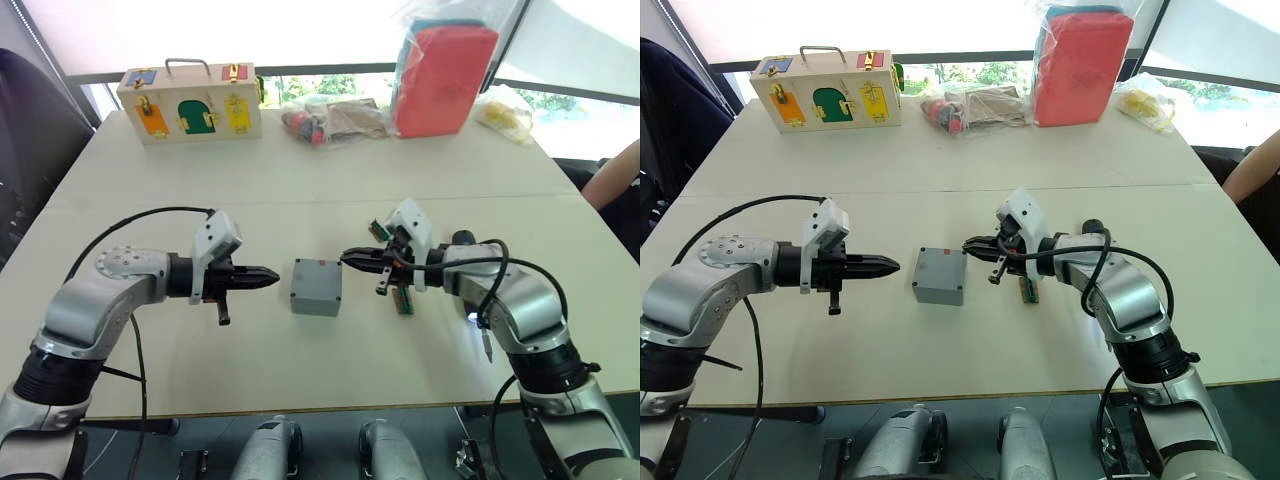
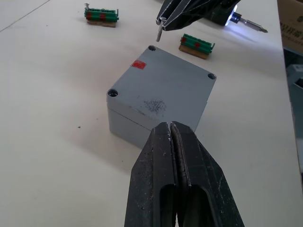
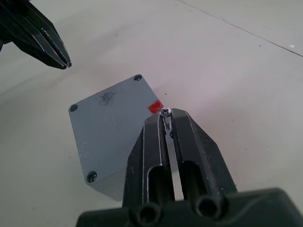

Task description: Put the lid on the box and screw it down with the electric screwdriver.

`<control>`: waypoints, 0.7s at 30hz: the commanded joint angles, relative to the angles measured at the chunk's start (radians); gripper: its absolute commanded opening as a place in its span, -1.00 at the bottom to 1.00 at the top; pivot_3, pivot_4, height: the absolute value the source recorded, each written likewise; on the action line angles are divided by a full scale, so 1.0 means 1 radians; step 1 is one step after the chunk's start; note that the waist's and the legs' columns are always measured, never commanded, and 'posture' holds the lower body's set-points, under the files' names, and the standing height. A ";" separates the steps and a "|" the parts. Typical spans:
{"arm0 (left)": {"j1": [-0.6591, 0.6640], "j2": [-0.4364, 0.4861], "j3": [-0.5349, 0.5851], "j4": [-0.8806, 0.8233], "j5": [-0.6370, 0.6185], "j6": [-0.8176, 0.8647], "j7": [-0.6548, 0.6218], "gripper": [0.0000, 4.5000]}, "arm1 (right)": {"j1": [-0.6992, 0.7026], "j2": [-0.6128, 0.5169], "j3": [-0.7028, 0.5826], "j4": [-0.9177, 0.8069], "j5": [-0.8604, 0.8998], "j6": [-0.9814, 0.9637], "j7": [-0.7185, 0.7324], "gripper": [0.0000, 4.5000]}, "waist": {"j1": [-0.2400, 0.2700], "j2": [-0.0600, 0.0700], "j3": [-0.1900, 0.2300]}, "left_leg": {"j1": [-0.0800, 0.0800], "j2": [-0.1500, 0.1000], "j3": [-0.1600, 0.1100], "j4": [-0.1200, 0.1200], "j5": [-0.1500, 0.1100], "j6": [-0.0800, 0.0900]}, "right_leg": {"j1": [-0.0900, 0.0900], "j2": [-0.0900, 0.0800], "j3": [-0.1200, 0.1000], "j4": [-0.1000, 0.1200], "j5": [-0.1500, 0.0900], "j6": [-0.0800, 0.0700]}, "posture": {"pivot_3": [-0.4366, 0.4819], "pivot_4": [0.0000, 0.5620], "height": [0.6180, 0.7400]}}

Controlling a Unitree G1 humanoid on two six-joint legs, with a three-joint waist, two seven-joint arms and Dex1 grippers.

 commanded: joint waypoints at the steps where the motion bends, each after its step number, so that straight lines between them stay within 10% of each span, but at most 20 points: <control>1: -0.023 -0.002 0.020 -0.030 -0.012 -0.005 0.006 -1.00 | -0.011 0.010 0.002 0.004 -0.002 -0.030 -0.004 -0.99 | 0.000 0.000 0.000 | 0.000 0.000 0.000 0.000 0.000 0.000 | 0.000 0.000 0.000 0.000 0.000 0.000 | -0.05 -0.47 1.00; 18: -0.028 -0.013 0.020 -0.031 -0.010 -0.010 0.018 -1.00 | -0.017 0.011 0.031 0.052 -0.023 -0.054 -0.011 -0.99 | 0.000 0.000 0.000 | 0.000 0.000 0.000 0.000 0.000 0.000 | 0.000 0.000 0.000 0.000 0.000 0.000 | -0.05 -0.47 1.00; 21: -0.030 -0.014 0.019 -0.030 -0.010 -0.010 0.019 -1.00 | -0.018 0.010 0.030 0.058 -0.025 -0.053 -0.014 -0.64 | 0.000 0.000 0.000 | 0.000 0.000 0.000 0.000 0.000 0.000 | 0.000 0.000 0.000 0.000 0.000 0.000 | -0.05 -0.47 1.00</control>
